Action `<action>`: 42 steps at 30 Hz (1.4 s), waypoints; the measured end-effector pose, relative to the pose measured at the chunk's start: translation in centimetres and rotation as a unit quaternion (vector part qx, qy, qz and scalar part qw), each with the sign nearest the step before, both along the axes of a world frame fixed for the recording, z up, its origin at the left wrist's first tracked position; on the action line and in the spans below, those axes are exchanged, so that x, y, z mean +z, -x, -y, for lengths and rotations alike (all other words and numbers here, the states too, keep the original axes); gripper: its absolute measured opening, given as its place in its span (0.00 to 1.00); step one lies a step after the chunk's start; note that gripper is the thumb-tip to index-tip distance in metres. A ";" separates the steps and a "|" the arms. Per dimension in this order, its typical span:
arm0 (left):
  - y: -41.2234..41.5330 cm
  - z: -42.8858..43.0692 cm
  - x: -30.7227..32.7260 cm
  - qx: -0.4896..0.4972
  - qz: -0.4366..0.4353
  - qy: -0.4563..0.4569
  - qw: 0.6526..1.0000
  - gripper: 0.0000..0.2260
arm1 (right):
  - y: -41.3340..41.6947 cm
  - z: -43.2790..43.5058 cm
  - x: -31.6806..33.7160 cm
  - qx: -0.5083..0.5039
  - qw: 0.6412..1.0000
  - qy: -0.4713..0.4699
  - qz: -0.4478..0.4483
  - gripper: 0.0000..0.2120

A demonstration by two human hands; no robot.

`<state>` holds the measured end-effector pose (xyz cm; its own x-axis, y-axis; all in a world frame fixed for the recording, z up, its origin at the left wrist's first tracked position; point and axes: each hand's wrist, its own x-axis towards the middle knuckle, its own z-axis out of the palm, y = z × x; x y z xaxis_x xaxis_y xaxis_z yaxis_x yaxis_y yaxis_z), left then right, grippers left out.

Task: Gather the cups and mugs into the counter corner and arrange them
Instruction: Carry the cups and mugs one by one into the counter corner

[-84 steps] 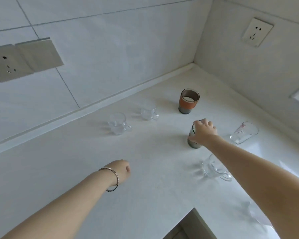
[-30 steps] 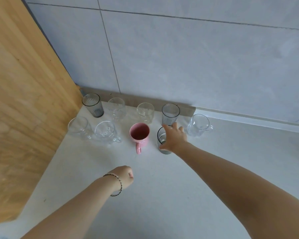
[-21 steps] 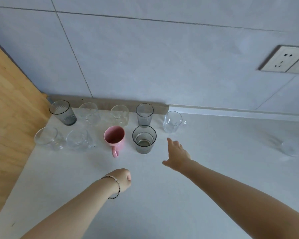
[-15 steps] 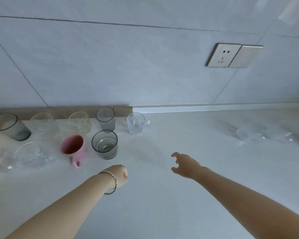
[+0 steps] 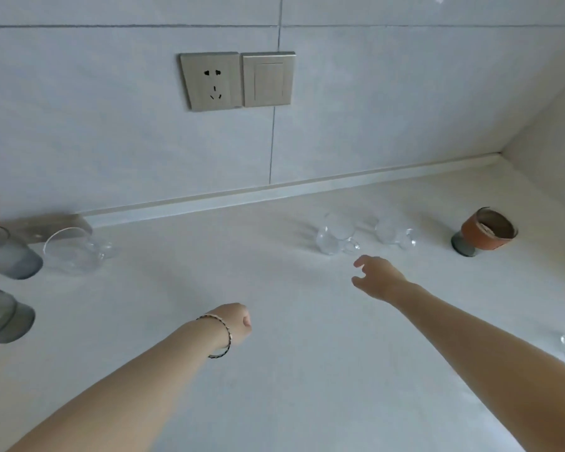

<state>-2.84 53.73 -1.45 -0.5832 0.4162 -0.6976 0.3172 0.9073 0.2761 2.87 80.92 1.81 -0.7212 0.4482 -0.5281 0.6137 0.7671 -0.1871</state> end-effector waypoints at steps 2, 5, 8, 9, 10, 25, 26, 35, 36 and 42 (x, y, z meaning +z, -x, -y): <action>-0.4 -2.8 0.3 0.017 0.000 0.001 1.000 0.11 | 1.3 -2.9 0.3 0.010 1.000 -0.013 -0.018 0.23; -1.0 -5.1 0.6 0.041 -0.004 0.018 0.999 0.13 | 4.4 -5.4 1.0 0.035 0.998 -0.014 -0.057 0.30; -0.9 -5.5 0.5 0.055 -0.003 0.041 0.998 0.13 | 7.6 -5.8 0.9 0.077 0.995 0.002 -0.067 0.40; -0.8 -5.5 0.5 0.064 -0.003 0.046 0.997 0.12 | 8.4 -5.5 0.6 0.098 0.993 0.003 -0.062 0.43; -0.8 -5.3 0.4 0.073 -0.003 0.048 0.996 0.11 | 9.0 -5.2 0.3 0.121 0.991 0.002 -0.055 0.46; -1.8 2.7 0.2 0.154 0.005 0.038 0.987 0.04 | 8.5 2.6 -0.5 0.238 0.966 -0.069 -0.067 0.38; -1.8 3.9 0.3 0.160 0.003 0.036 0.986 0.04 | 8.3 4.3 -0.2 0.247 0.965 -0.057 -0.072 0.38; -2.2 19.8 1.7 0.225 -0.007 0.053 0.973 0.12 | 7.2 24.7 1.3 0.321 0.945 0.016 -0.065 0.39; -2.2 22.0 1.7 0.229 -0.007 0.055 0.972 0.12 | 7.5 27.2 1.4 0.321 0.945 0.017 -0.063 0.40; -2.1 33.2 1.7 0.251 -0.004 0.044 0.967 0.13 | 10.6 39.7 1.3 0.309 0.949 -0.002 -0.068 0.38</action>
<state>-0.75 20.52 0.23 -0.7017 0.0179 -0.7122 -0.1676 0.9675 0.1895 -7.74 41.24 3.15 -0.9079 -0.0813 -0.4112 0.0167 0.9732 -0.2292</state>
